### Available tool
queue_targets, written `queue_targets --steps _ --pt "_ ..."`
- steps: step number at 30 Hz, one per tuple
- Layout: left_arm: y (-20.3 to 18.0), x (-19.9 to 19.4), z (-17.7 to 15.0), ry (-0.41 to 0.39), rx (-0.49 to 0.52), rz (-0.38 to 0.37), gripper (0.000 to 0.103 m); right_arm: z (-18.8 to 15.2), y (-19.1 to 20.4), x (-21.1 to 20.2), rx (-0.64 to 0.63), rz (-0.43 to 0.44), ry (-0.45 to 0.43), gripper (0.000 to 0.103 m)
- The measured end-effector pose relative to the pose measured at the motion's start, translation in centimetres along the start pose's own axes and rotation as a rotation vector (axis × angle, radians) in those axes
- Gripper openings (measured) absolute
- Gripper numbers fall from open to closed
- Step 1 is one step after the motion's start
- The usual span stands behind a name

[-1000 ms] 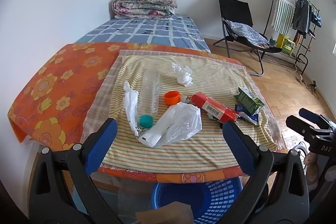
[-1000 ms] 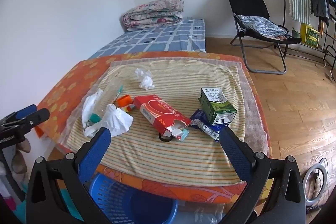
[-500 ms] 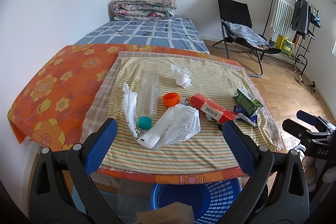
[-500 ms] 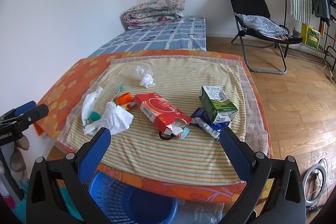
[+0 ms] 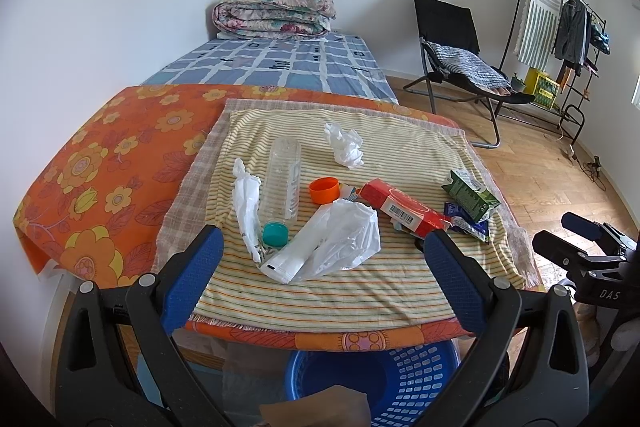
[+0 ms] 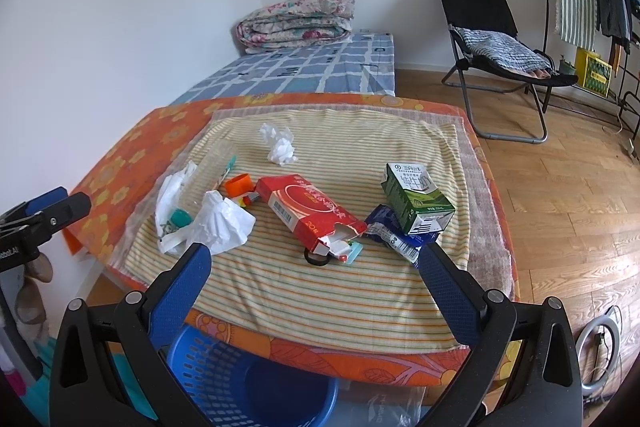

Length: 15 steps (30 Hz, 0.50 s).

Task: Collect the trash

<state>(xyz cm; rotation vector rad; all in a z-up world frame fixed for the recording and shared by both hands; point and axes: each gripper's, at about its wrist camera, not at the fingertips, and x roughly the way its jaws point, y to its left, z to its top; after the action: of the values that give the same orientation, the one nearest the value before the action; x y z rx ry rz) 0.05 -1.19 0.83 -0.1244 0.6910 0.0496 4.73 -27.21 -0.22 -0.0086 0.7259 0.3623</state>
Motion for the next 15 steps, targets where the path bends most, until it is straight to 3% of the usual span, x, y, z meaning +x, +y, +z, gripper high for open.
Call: queue_targets --steps 15 --pt "0.27 -0.11 -0.10 -0.003 -0.005 -0.003 0.102 -0.45 -0.16 0.25 -0.008 0.001 0.007 0.103"
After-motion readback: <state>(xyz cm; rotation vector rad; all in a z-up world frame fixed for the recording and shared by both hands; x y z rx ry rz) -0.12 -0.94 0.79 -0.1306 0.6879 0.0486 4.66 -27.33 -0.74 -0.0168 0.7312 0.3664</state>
